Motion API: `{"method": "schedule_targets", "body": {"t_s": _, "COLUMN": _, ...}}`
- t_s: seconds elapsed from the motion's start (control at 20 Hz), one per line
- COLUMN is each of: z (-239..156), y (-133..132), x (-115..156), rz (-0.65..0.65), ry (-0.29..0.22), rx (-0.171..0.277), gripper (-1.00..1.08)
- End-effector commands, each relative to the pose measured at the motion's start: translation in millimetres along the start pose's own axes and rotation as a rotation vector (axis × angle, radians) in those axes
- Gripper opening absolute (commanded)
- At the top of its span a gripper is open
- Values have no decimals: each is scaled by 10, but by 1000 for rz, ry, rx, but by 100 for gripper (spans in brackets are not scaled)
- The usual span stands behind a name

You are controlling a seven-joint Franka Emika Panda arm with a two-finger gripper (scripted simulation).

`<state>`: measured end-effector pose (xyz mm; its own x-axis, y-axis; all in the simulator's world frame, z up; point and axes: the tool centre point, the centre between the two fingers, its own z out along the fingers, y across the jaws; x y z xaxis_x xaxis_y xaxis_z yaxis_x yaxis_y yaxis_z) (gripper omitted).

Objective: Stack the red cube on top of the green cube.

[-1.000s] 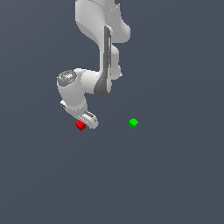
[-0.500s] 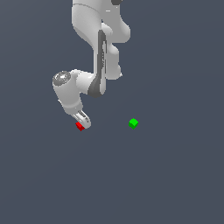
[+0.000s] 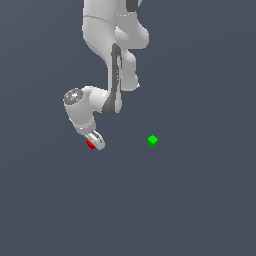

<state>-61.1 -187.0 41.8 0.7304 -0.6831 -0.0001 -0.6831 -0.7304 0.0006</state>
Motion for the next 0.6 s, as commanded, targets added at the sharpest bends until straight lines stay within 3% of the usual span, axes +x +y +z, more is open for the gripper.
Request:
{"method": "schedule_targets", "body": {"t_s": 0.0, "z": 117, "y": 5, "x": -4, "rz": 2, "ry": 0, "rx": 0, "gripper": 100}}
{"method": "schedule_targets", "body": {"t_s": 0.3, "z": 219, "y": 0, "x": 1, "rz": 3, "ry": 0, "rx": 0, "gripper": 100}}
{"method": "schedule_targets", "body": {"t_s": 0.35, "z": 219, "y": 0, "x": 1, "rz": 3, "ry": 0, "rx": 0, "gripper": -100}}
{"method": "schedule_targets", "body": {"t_s": 0.55, "z": 219, "y": 0, "x": 1, "rz": 3, "ry": 0, "rx": 0, "gripper": -100}}
